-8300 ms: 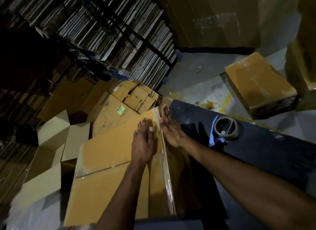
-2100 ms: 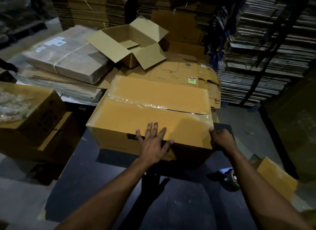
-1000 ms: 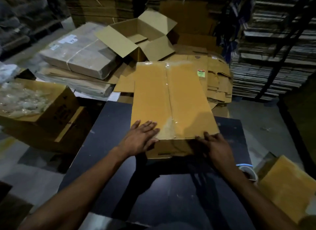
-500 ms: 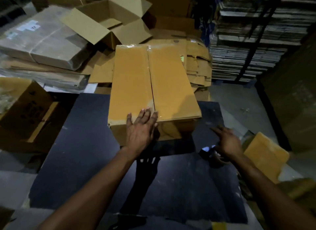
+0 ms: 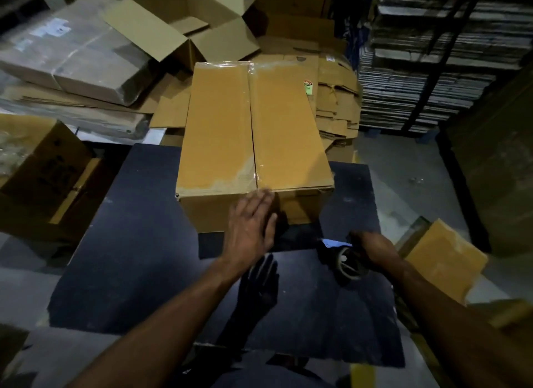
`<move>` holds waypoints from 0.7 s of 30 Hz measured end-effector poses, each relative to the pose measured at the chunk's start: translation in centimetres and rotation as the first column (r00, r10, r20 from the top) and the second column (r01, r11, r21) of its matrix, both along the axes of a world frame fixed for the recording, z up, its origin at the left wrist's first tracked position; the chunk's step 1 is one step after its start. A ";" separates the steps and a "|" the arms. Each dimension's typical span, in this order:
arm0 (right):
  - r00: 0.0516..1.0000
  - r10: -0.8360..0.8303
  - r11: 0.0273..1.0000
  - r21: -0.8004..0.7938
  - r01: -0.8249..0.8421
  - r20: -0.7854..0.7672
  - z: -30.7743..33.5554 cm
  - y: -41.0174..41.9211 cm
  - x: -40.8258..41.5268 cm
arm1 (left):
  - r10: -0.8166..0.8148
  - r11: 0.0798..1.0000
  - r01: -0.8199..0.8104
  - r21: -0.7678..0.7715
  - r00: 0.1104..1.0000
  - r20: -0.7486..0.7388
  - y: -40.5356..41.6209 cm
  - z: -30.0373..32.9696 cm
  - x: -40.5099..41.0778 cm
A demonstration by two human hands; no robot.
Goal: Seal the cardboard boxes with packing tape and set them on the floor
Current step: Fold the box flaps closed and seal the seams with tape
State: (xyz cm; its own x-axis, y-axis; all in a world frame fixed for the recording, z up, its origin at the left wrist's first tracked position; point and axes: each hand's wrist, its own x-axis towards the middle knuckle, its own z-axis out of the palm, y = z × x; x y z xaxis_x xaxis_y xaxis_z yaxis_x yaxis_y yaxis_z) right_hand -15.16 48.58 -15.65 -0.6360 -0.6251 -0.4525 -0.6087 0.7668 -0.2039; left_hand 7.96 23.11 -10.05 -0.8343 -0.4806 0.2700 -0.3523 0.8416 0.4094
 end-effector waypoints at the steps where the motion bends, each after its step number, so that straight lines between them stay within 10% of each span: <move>1: 1.000 0.010 0.998 -0.067 -0.011 -0.001 0.2 -0.2 0.8 | 0.029 0.984 -0.034 0.172 0.999 0.027 1.1 -0.6 0.7; 3: 0.999 0.002 0.981 -0.192 0.004 0.033 1.5 -1.3 3.0 | 0.105 0.800 -0.153 0.580 0.988 0.116 2.9 -2.0 2.0; 5: 0.999 0.022 0.951 -0.310 -0.006 0.047 3.1 -2.8 4.8 | 0.212 0.335 -0.300 0.893 0.948 0.239 3.7 -3.1 3.0; 8: 0.997 0.055 0.872 -0.489 -0.024 0.049 5.7 -5.3 6.8 | 0.198 -0.287 -0.371 0.883 0.879 0.434 3.9 -3.0 3.6; 21: 0.935 0.338 0.753 -0.567 -0.335 -0.104 12.9 -12.6 10.0 | 0.226 -0.450 -0.191 0.872 0.920 0.319 -2.6 2.7 3.8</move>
State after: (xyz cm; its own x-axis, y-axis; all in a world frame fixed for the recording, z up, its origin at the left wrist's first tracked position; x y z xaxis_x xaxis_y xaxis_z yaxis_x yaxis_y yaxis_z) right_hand -5.14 36.00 -2.71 -0.3344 -0.9410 0.0509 -0.8030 0.2563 -0.5380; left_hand 11.72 20.47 -7.31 -0.5839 -0.2055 -0.7854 -0.3456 -0.8124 0.4696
